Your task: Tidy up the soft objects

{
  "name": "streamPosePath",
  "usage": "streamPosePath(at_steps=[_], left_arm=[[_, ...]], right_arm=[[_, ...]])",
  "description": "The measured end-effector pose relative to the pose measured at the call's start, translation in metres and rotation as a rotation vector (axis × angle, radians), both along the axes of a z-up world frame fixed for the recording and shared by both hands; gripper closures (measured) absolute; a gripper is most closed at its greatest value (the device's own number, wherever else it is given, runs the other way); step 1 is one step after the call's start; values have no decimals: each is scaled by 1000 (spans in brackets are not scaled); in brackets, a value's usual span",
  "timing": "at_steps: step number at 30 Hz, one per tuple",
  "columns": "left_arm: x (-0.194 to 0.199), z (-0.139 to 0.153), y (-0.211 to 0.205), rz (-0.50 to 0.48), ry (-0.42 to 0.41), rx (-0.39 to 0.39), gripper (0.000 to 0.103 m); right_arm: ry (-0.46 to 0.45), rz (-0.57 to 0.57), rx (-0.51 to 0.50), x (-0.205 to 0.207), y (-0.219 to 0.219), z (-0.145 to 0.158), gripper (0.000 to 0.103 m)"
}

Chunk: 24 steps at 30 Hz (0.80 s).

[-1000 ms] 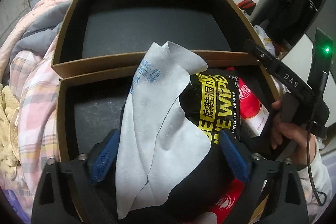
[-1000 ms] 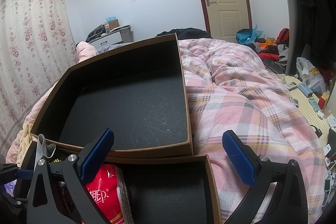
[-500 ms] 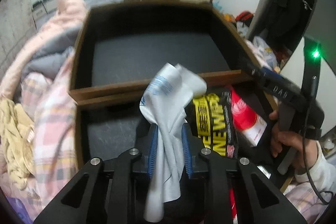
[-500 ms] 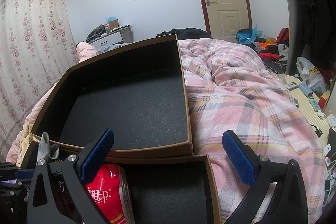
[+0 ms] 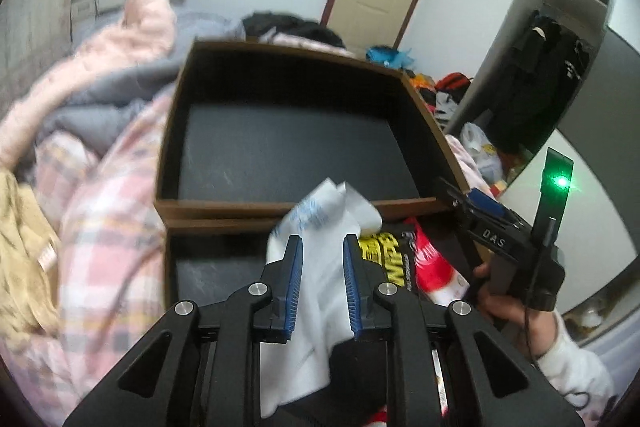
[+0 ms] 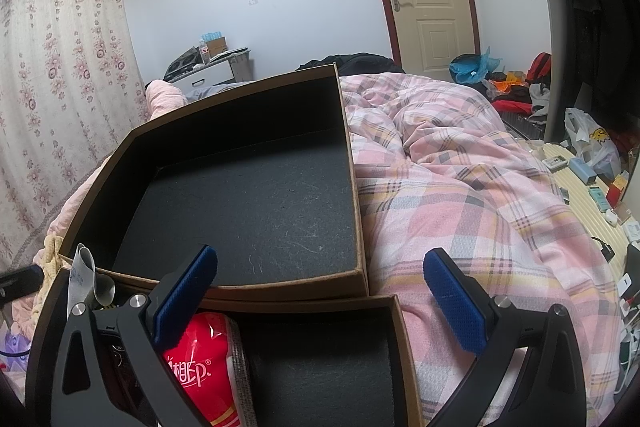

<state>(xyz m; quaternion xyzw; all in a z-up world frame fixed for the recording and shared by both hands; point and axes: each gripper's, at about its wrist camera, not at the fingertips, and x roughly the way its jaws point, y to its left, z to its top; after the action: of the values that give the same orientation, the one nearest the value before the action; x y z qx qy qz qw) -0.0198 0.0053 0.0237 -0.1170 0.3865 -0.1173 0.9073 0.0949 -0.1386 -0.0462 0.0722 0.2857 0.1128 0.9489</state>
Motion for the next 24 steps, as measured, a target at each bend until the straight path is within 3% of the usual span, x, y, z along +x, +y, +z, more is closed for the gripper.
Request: streamPosePath(at_steps=[4,6,7,8,10,15,20,24], left_arm=[[-1,-2,-6,1,20,20,84],[-3,-1,-9,8,7,35,56],[-4,-2,-8,14,2,18,21],[-6,-2,-6,23,-10,-13,11],[-8,0,-2,33,-28,-58,11],[1,-10,1,43,24,-67,11],[11,-22,-9,68,68,21,11],[21,-26,-23,77,63,142,16]], right_arm=[[0,0,0,0,0,0,1],[0,0,1,0,0,0,1],[0,0,1,0,0,0,1],[0,0,1,0,0,0,1],[0,0,1,0,0,0,1],[0,0,0,0,0,0,1],[1,0,2,0,0,0,1],[1,1,3,0,0,0,1]])
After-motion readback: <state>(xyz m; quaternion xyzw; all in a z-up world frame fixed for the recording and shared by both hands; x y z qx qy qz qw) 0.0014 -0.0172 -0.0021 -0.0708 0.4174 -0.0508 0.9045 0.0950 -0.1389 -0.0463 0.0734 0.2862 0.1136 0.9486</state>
